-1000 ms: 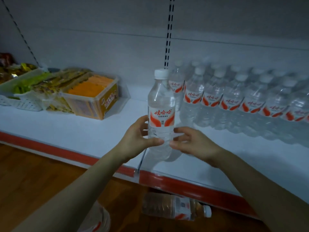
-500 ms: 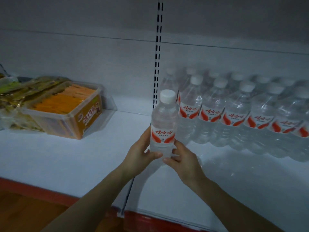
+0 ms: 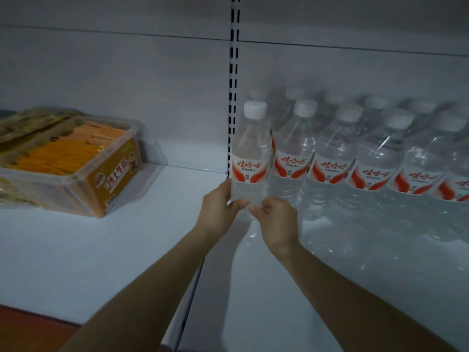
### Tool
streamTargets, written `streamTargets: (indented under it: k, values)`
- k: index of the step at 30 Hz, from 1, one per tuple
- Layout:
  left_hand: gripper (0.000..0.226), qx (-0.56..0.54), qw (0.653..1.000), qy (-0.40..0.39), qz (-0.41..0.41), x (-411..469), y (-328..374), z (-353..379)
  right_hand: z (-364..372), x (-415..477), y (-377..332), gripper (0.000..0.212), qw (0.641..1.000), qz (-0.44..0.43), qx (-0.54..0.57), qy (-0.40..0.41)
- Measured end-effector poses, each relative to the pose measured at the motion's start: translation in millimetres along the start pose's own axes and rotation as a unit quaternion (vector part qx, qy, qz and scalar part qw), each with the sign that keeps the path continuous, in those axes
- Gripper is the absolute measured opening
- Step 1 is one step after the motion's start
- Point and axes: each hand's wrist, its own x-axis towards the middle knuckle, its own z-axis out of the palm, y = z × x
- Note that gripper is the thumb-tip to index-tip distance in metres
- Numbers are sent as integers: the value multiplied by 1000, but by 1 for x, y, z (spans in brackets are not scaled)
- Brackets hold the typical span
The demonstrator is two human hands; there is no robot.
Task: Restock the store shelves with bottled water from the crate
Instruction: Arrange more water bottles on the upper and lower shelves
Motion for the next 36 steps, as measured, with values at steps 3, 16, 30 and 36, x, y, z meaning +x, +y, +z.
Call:
streamTargets:
  k: [3,16,30,36]
  values:
    - [39,-1,1000,6,-10,8,2,5,10,6,1,41,998,44,23,42]
    - [33,8,997,47,-67,19,9,20,32,22,-1,41,949,200,219,103]
    - [22,6,996,92,9,-85,24,23,-10,-63,23,21,931,130,339,24]
    - [11,41,992,-65,99,-159,22,25,-39,-133,14,12,902,173,394,27]
